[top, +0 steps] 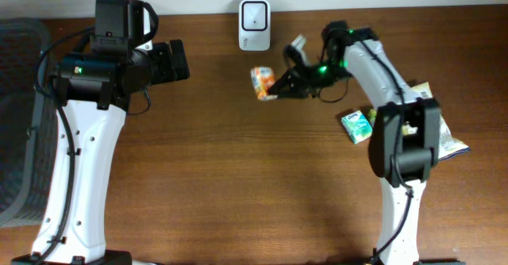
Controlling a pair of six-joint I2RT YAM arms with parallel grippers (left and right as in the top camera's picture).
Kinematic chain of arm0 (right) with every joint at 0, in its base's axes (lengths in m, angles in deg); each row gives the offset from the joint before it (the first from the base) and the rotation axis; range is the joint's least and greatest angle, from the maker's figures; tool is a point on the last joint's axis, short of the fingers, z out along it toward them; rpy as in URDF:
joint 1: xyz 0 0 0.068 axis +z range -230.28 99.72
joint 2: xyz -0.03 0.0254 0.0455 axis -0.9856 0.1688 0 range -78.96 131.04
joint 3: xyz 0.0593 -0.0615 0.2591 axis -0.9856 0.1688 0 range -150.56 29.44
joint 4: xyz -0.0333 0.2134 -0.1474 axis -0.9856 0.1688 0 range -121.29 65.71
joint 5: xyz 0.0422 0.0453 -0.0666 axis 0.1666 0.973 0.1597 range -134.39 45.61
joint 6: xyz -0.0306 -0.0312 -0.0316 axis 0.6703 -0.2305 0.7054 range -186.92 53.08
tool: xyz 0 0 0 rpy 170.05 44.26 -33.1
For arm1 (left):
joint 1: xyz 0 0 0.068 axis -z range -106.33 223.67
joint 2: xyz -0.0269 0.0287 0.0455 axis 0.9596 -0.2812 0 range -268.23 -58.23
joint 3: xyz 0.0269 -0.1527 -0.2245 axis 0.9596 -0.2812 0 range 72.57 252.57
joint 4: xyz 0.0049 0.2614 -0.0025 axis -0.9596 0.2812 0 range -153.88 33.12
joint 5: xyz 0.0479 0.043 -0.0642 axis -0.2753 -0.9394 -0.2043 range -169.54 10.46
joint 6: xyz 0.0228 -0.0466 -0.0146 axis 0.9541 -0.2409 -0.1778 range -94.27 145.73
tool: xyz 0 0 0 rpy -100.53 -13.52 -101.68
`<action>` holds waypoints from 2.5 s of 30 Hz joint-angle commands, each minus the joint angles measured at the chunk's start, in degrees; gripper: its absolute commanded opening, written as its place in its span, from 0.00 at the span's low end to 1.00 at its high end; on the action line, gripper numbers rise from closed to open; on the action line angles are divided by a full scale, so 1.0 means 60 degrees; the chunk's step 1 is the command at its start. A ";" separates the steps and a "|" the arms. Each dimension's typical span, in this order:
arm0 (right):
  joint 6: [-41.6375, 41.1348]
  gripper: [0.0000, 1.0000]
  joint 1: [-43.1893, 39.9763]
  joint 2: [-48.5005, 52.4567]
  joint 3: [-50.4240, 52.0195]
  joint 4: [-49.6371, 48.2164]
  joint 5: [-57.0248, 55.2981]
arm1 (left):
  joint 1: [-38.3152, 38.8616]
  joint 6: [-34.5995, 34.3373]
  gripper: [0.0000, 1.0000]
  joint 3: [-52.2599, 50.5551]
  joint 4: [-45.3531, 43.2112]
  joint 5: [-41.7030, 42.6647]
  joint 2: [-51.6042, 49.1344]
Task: Scan the item barcode
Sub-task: 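Lift the orange tissue pack with the right gripper and raise it, then hold the orange tissue pack in front of the scanner window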
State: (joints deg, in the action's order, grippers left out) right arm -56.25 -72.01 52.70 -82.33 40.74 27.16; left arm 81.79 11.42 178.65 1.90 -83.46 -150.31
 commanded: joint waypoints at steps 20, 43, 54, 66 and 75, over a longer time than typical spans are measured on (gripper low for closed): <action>0.0401 0.04 -0.1122 -0.2820 -0.0178 0.1749 0.2900 | -0.0007 0.0120 0.99 0.0040 -0.0018 -0.0073 0.0117; -0.3683 0.04 0.0696 -0.3719 -0.2426 -0.1548 -0.9541 | -0.0007 0.0120 0.99 0.0040 -0.0018 -0.0069 0.0117; 0.1435 0.04 0.3173 -0.1064 -0.2495 -0.6138 -1.7478 | -0.0007 0.0120 0.99 0.0040 -0.0018 -0.0073 0.0117; 0.5621 0.04 0.3166 0.1759 -0.2484 -0.9249 -1.8283 | -0.0007 0.0120 0.99 0.0040 -0.0018 -0.0069 0.0117; 0.5934 0.04 0.3166 0.2182 -0.2481 -0.9697 -1.8203 | -0.0007 0.0120 0.99 0.0040 -0.0018 -0.0073 0.0117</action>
State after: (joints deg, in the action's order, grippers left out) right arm -21.43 -52.82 64.33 -96.88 -16.68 -81.06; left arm 81.79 11.42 178.65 1.90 -83.46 -150.31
